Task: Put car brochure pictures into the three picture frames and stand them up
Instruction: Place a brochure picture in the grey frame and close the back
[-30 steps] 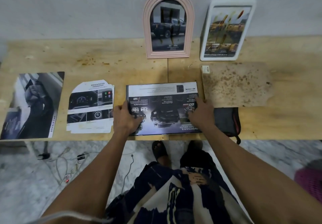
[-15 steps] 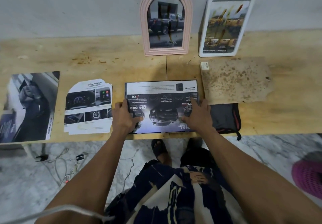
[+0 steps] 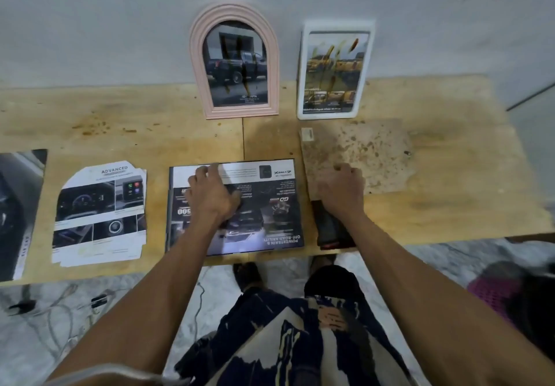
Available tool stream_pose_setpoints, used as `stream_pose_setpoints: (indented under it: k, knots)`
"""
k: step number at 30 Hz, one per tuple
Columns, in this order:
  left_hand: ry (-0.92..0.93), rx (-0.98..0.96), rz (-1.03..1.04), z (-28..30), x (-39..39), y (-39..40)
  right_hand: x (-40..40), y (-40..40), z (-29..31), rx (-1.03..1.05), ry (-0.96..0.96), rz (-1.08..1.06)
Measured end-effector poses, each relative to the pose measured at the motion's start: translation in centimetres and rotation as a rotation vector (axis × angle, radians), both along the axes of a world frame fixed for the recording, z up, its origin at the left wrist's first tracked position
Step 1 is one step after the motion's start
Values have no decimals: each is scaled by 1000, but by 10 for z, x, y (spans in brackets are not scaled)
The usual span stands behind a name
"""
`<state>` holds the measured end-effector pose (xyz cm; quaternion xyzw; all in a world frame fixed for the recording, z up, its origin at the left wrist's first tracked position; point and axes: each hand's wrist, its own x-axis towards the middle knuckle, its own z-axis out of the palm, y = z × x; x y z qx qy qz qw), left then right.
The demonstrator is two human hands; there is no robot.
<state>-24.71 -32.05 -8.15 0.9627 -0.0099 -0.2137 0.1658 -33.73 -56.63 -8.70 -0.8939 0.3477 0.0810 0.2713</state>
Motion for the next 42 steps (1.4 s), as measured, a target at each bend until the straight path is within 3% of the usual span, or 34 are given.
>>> stream_pose_setpoints:
  k: [3, 7, 13, 16, 22, 28, 33, 36, 42]
  knots:
    - [23, -92, -80, 15, 1, -65, -1, -55, 11, 113, -52, -271]
    - [57, -161, -160, 23, -3, -142, -2, -123, 20, 151, -30, -411]
    - [222, -87, -101, 3, -4, -205, 1, -195, 11, 225, 48, -376]
    - [234, -25, -32, -55, 6, -207, 5, -217, 3, 206, 99, -294]
    - [233, -73, 101, 0, -10, -246, 17, -237, -12, 201, 166, -298]
    - [215, -61, 230, 7, -16, -251, 14, -249, -15, 278, 159, -459]
    - [211, -259, 406, 12, -23, -230, 8, -235, -2, 323, 109, -536]
    - [255, -433, 579, 15, -27, -210, 9, -216, 4, 391, 98, -513]
    - [146, -489, 659, 34, -19, -121, 19, -132, 25, 473, 31, -401]
